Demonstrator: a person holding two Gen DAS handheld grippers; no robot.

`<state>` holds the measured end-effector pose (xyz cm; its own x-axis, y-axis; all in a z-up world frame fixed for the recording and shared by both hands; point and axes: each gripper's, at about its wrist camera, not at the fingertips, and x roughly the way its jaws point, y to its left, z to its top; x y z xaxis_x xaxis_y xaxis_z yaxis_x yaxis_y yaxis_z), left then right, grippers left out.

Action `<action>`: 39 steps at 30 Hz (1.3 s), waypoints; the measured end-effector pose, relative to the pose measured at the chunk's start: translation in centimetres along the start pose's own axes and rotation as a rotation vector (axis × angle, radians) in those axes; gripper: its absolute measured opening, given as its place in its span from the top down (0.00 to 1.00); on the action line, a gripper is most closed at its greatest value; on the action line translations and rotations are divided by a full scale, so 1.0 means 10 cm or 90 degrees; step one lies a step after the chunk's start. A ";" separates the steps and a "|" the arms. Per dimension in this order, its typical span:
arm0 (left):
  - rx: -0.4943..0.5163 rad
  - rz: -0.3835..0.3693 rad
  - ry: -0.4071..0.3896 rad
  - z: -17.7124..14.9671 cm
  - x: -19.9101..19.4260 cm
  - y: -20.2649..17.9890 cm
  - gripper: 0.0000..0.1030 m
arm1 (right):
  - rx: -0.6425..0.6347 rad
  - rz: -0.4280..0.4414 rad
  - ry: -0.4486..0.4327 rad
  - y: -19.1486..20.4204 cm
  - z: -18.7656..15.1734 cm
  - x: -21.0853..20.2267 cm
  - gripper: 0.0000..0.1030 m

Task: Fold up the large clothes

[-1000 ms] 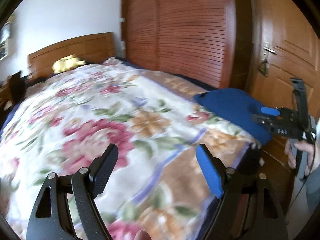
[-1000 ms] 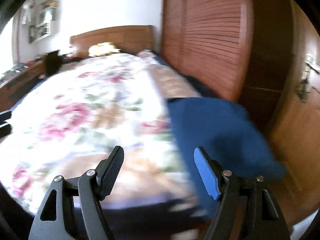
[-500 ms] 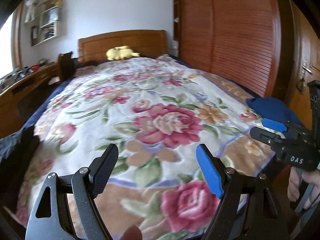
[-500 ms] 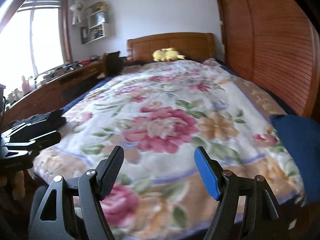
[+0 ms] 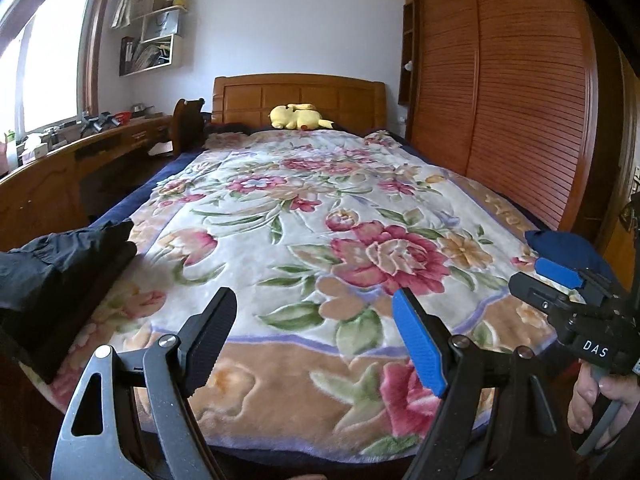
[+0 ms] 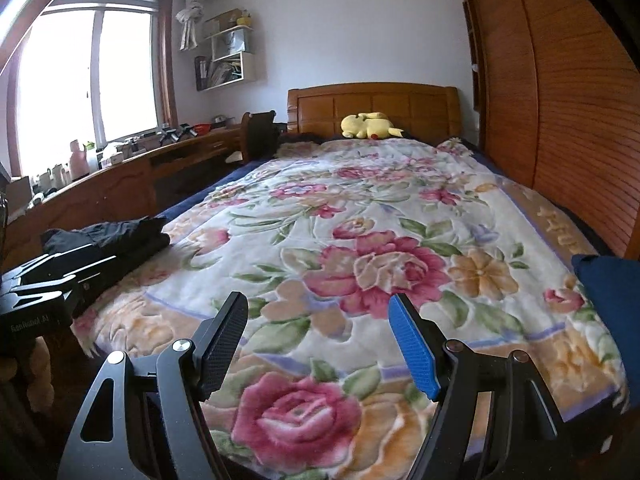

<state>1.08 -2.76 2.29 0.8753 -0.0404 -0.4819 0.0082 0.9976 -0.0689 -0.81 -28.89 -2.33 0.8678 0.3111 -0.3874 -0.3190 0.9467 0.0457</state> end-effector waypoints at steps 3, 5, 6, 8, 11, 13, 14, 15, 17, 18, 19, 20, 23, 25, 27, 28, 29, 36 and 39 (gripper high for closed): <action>-0.002 0.003 -0.003 0.00 -0.02 0.03 0.22 | 0.000 0.001 -0.001 0.06 0.00 -0.04 0.28; -0.002 0.001 -0.001 -0.01 -0.02 0.04 0.21 | -0.001 0.000 -0.002 0.08 0.01 -0.02 0.28; -0.001 0.003 -0.001 -0.01 -0.02 0.03 0.22 | -0.001 0.000 -0.003 0.07 0.01 -0.02 0.28; 0.000 0.004 -0.002 -0.01 -0.02 0.04 0.22 | -0.003 -0.004 -0.005 0.09 0.00 0.00 0.28; -0.002 0.003 0.001 -0.03 -0.04 0.04 0.22 | -0.002 -0.004 -0.007 0.08 -0.01 0.02 0.28; -0.001 0.003 0.000 -0.03 -0.04 0.04 0.22 | -0.002 -0.003 -0.006 0.07 -0.01 0.03 0.28; 0.000 0.004 0.000 -0.03 -0.05 0.05 0.22 | -0.002 -0.004 -0.006 0.08 -0.01 0.04 0.28; 0.000 0.004 -0.002 -0.03 -0.04 0.04 0.22 | -0.001 -0.003 -0.007 0.08 -0.02 0.04 0.28; 0.000 0.005 -0.002 -0.04 -0.05 0.05 0.22 | 0.001 -0.002 -0.006 0.08 -0.02 0.05 0.28; -0.002 0.003 -0.001 -0.04 -0.05 0.05 0.22 | 0.002 -0.003 -0.006 0.08 -0.02 0.05 0.28; -0.003 0.002 -0.002 -0.04 -0.05 0.05 0.22 | 0.002 -0.002 -0.006 0.08 -0.02 0.05 0.28; -0.003 0.002 -0.002 -0.04 -0.05 0.05 0.21 | 0.002 -0.002 -0.006 0.08 -0.01 0.05 0.28; -0.001 0.003 -0.003 -0.04 -0.06 0.05 0.22 | 0.002 -0.003 -0.008 0.08 -0.01 0.05 0.28; -0.001 0.003 -0.002 -0.04 -0.06 0.05 0.22 | 0.001 -0.005 -0.010 0.09 -0.01 0.06 0.28; -0.003 0.004 -0.002 -0.04 -0.06 0.05 0.22 | 0.003 -0.007 -0.011 0.08 -0.01 0.08 0.28; -0.003 0.003 -0.002 -0.04 -0.06 0.04 0.22 | 0.005 -0.007 -0.011 0.08 -0.01 0.09 0.28; -0.004 0.003 -0.004 -0.04 -0.07 0.05 0.22 | 0.006 -0.007 -0.011 0.08 -0.01 0.10 0.28; 0.004 0.007 -0.010 -0.02 -0.11 0.05 0.22 | 0.010 -0.011 -0.024 0.08 0.00 0.08 0.28; 0.005 0.009 -0.012 -0.02 -0.11 0.04 0.22 | 0.012 -0.011 -0.025 0.07 -0.01 0.08 0.28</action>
<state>0.04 -2.28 2.59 0.8841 -0.0253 -0.4665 -0.0006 0.9985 -0.0553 -0.39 -28.01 -2.66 0.8875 0.2977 -0.3516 -0.2969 0.9532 0.0576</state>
